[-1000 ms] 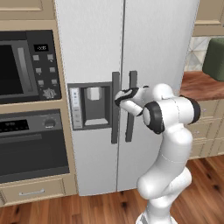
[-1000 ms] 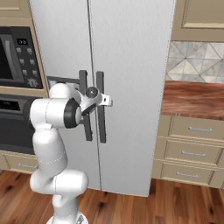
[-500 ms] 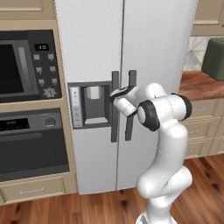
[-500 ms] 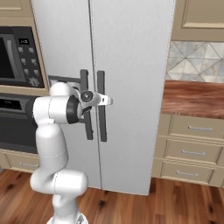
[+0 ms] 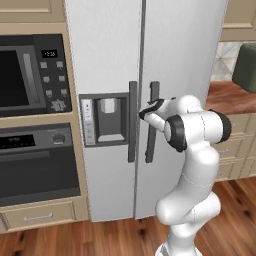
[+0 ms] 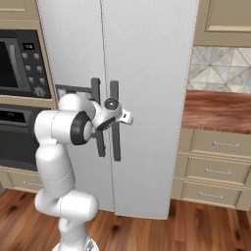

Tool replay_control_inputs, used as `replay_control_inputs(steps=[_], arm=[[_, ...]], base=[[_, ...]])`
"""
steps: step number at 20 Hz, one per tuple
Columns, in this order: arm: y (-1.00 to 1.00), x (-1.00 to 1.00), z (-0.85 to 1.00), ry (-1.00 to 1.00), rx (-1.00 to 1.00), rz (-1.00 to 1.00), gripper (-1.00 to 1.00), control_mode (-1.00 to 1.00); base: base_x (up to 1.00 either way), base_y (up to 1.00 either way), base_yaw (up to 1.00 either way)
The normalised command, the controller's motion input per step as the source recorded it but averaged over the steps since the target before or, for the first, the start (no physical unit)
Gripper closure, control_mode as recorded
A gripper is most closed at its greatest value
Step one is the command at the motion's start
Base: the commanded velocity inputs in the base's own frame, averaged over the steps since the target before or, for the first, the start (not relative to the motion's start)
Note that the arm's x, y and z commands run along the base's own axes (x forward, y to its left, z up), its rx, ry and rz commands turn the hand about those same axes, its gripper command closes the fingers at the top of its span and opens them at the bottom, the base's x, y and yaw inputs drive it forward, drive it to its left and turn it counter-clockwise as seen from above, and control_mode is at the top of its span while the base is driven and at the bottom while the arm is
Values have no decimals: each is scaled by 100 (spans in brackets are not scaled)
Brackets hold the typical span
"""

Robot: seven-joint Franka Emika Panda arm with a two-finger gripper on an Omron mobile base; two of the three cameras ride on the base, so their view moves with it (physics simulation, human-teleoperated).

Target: Place one of the steaks on the plate and the other in the bowl. Then place the bowl in the fridge.

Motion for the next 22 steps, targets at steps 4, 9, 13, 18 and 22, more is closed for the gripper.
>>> replay_control_inputs(steps=[4, 9, 13, 18, 22], arm=[[-100, -86, -21, 2, 21, -9, 100, -100], [-100, -81, -37, -7, 11, -1, 100, -100], [-100, -78, -50, -8, 8, -1, 100, -100], [-100, -98, -54, -15, 0, -14, 100, -100], [-100, -100, -11, -18, 0, -25, 100, -100]], base=[[0, 0, 0], [0, 0, 0], [0, 0, 0], [0, 0, 0], [0, 0, 0]])
